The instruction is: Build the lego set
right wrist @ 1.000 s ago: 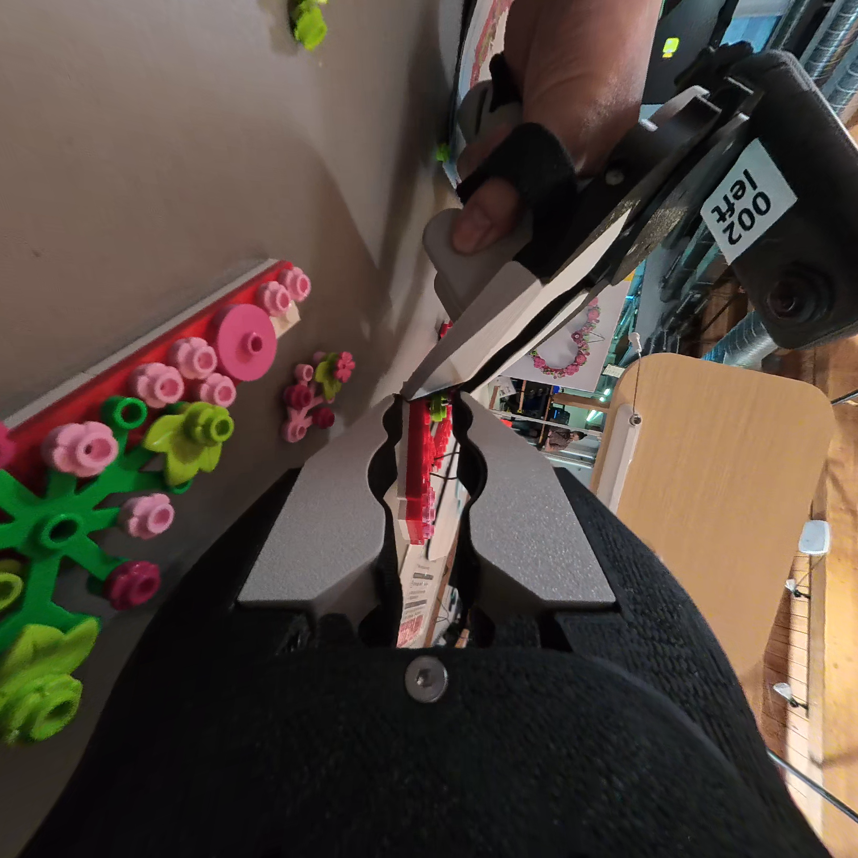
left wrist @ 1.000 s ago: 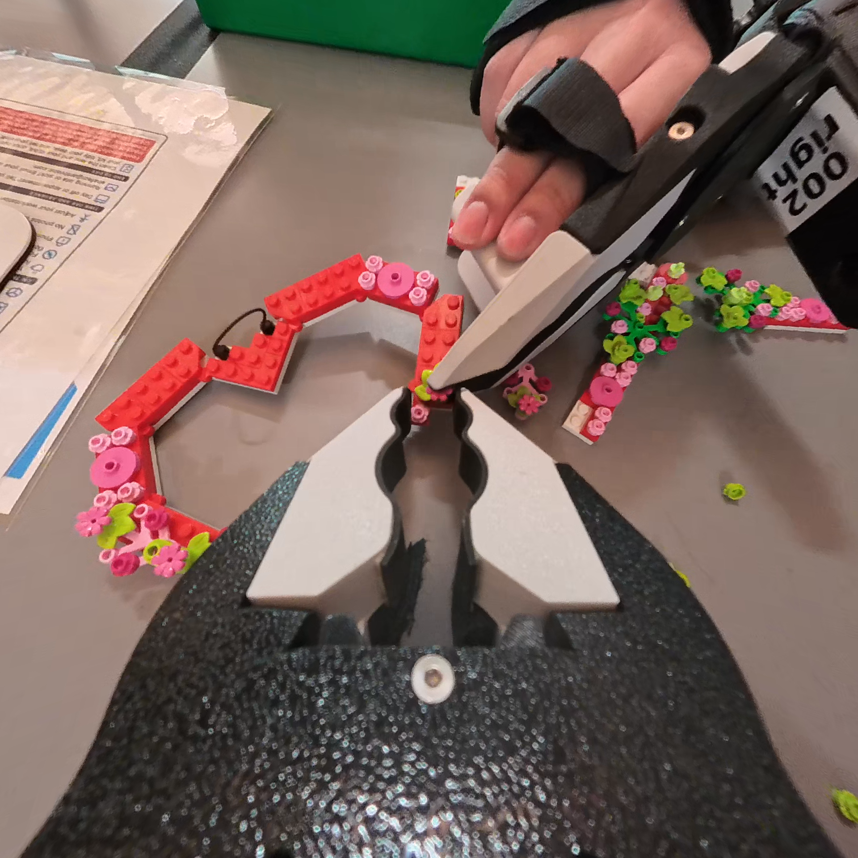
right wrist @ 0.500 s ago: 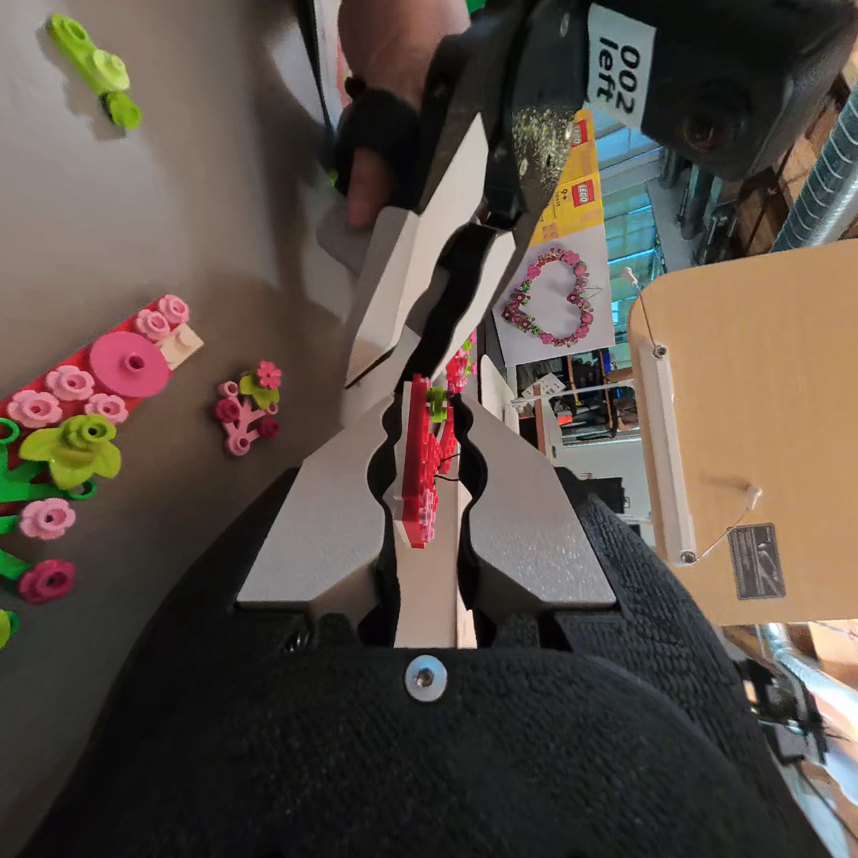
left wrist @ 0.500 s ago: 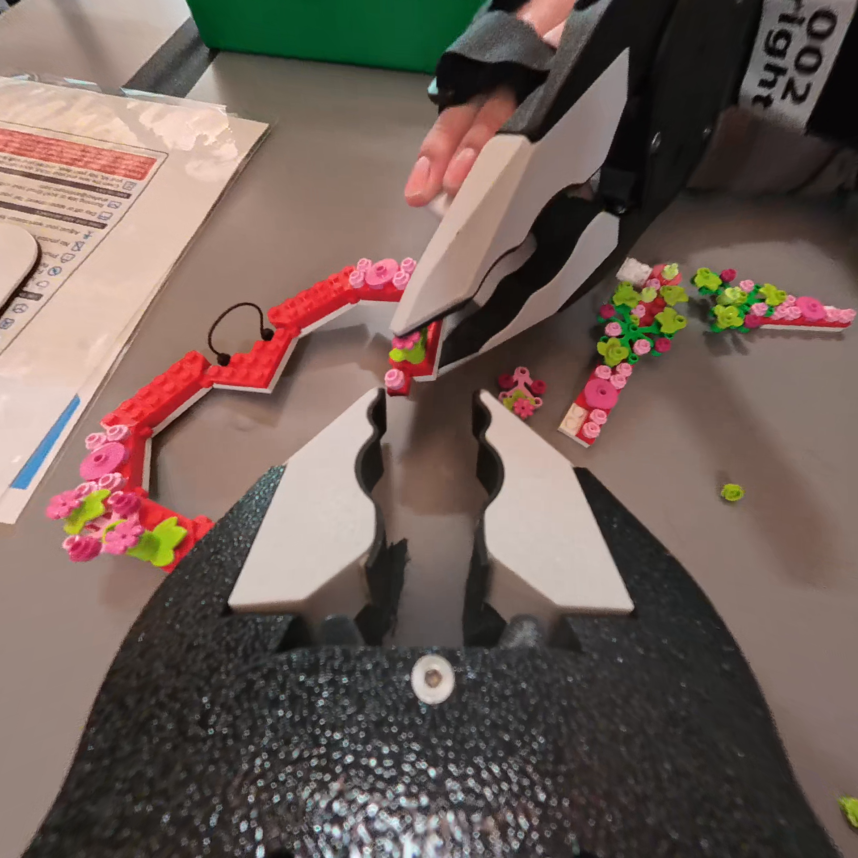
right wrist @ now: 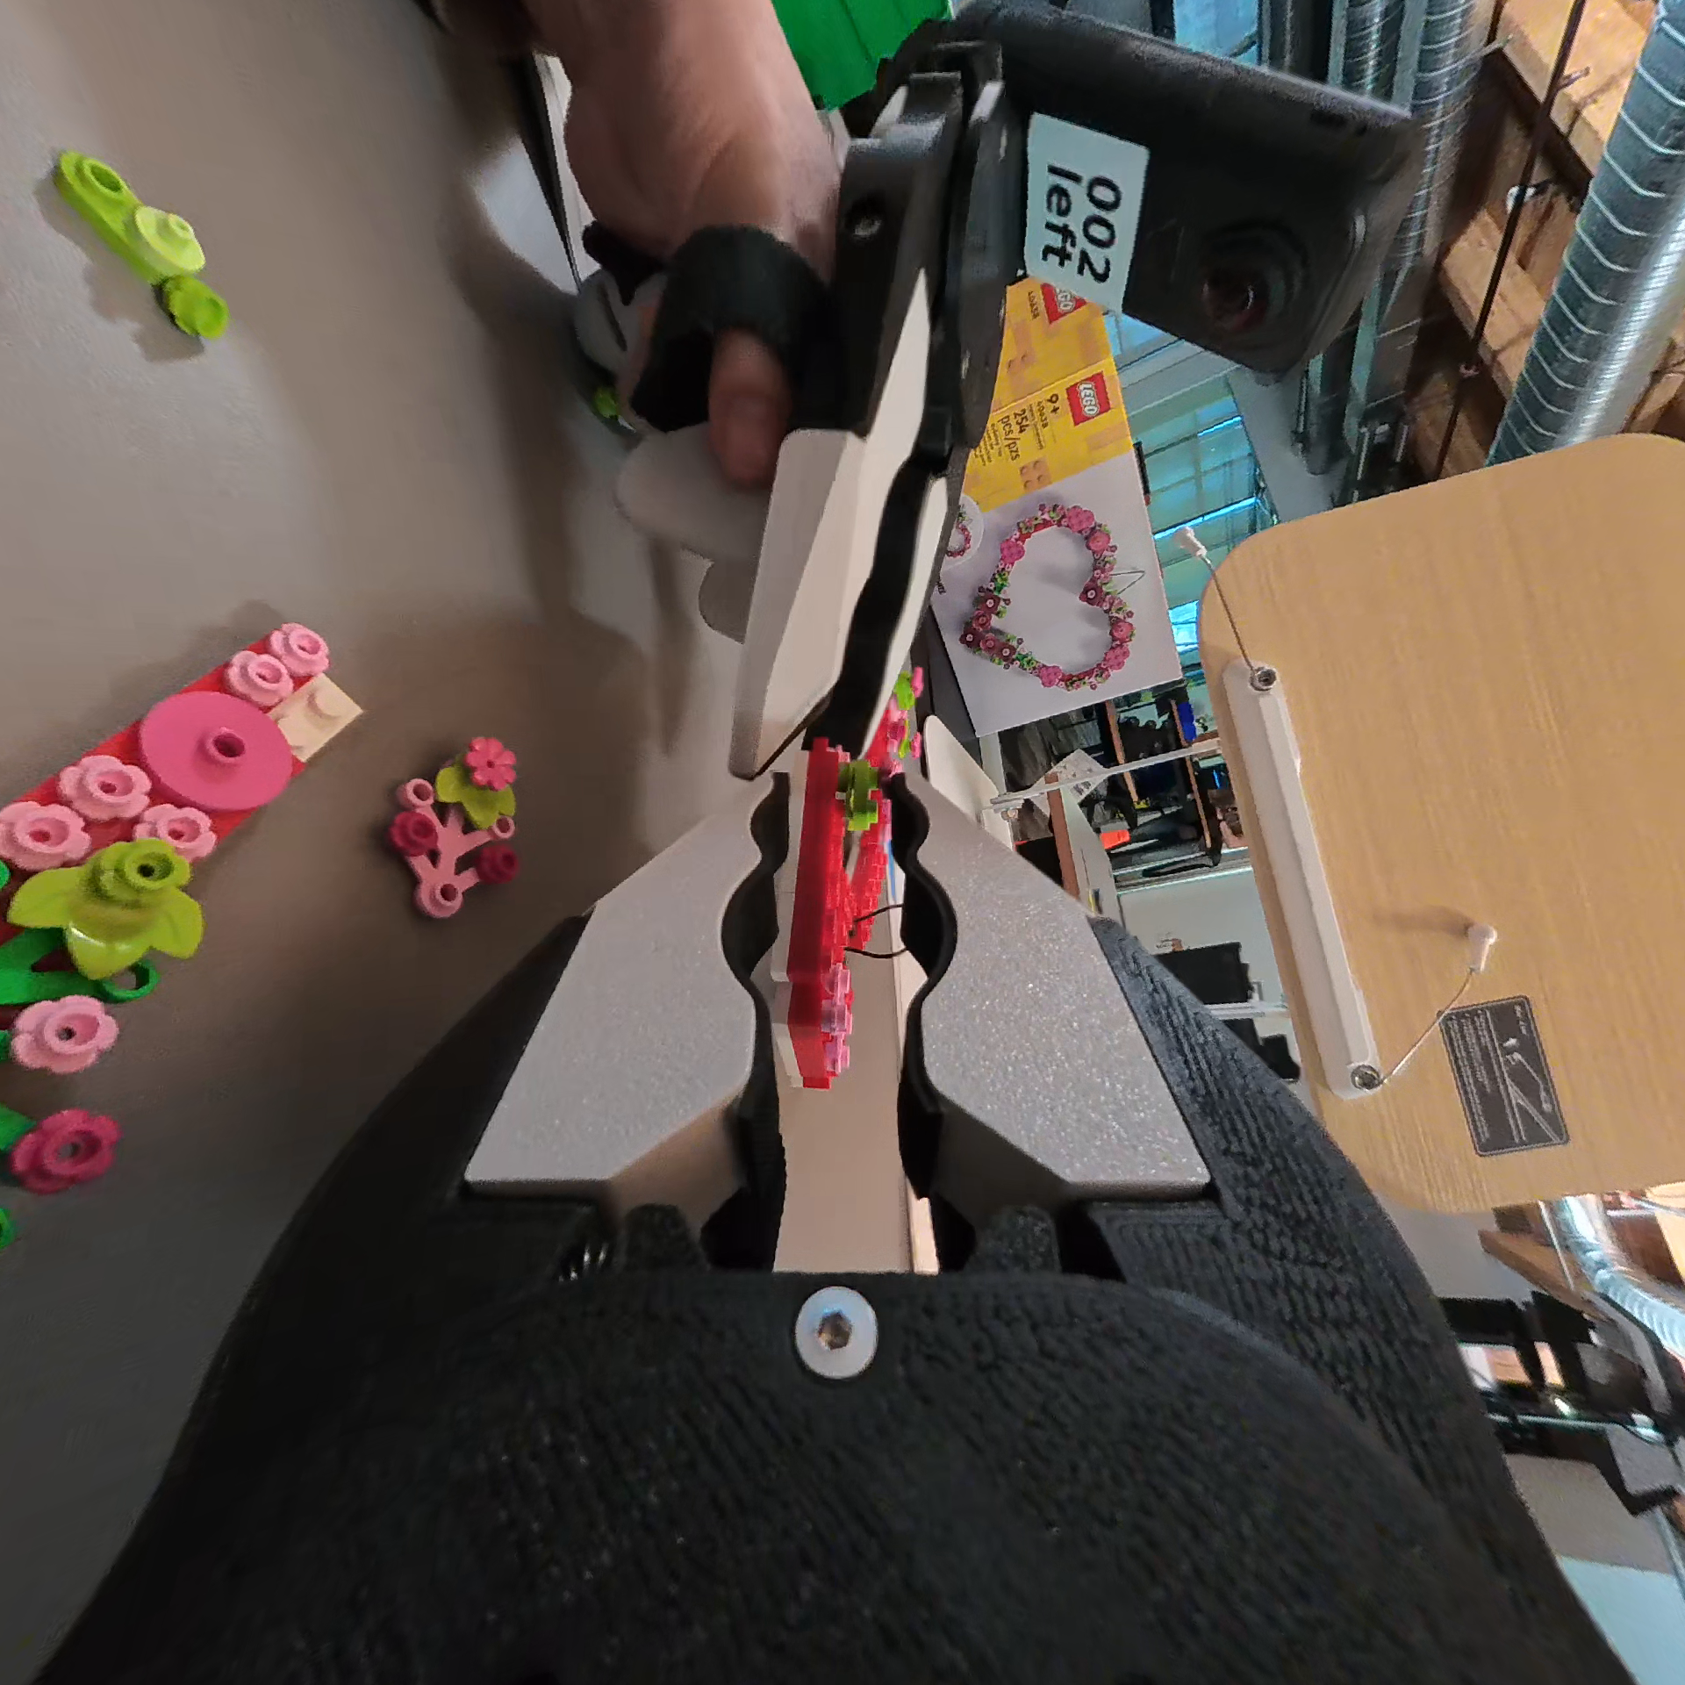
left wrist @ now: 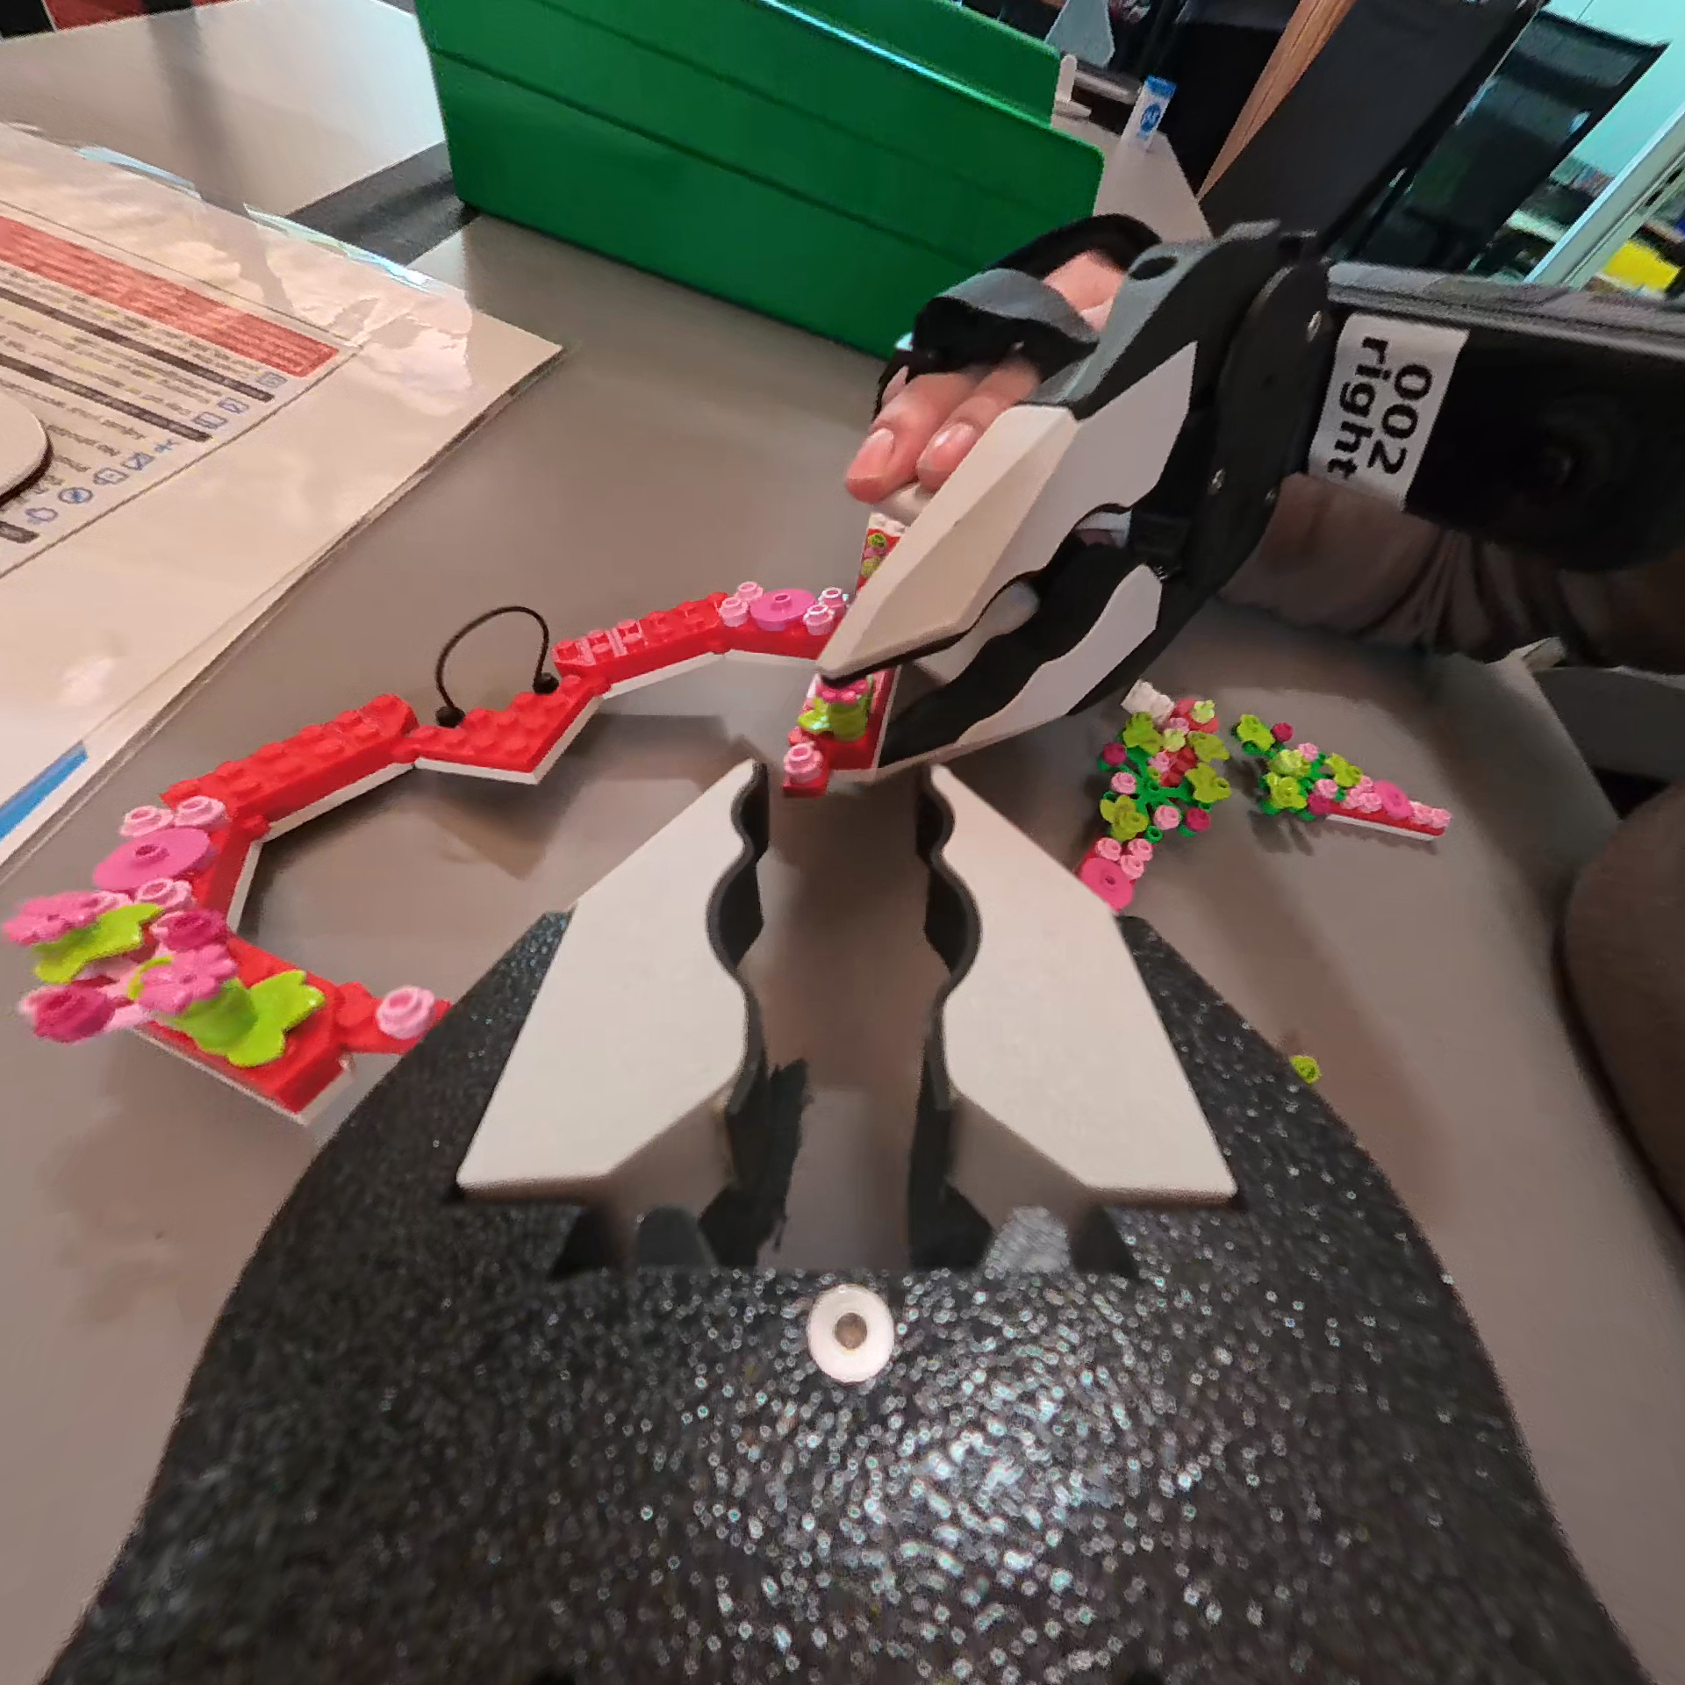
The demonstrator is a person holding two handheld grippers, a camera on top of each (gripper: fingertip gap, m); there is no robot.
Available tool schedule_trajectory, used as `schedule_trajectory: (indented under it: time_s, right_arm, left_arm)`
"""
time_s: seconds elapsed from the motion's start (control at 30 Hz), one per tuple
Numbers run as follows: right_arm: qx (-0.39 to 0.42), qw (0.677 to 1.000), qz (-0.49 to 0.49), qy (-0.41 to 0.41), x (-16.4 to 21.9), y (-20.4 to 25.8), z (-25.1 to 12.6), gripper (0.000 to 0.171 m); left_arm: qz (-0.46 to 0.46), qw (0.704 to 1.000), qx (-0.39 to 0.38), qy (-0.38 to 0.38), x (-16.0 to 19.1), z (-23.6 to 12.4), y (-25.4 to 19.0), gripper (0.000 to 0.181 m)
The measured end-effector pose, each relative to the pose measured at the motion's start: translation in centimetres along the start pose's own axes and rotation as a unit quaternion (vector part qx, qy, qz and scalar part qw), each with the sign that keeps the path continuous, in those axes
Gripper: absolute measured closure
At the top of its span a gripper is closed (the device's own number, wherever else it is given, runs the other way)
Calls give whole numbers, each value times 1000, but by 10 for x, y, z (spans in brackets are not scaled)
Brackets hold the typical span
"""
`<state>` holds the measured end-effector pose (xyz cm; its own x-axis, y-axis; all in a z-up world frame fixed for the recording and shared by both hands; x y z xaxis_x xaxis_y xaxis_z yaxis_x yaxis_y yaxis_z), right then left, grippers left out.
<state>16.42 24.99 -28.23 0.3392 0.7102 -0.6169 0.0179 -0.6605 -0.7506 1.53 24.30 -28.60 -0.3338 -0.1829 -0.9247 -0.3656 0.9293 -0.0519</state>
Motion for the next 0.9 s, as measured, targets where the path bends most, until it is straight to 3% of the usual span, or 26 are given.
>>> schedule_trajectory:
  time_s: [0.3, 0.9]
  right_arm:
    - [-7, 999, -32, -11, 6, 6, -1, 151]
    - [-19, 999, 3, -36, 5, 9, 1, 150]
  left_arm:
    - [-29, 999, 3, -32, 0, -7, 6, 153]
    - [-34, 999, 34, 0, 2, 1, 3, 164]
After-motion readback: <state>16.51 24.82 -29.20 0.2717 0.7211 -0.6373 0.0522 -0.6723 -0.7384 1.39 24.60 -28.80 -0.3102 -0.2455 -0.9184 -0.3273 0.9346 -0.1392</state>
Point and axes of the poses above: each gripper's, where its closed fingertips meet, z out along the fingers, x out of its underside, y = z × x across the jaws, the point moved 9 cm from there along -z, back along the fingers, and after that the axes turned 14 degrees about z, right-handed, at the moved point
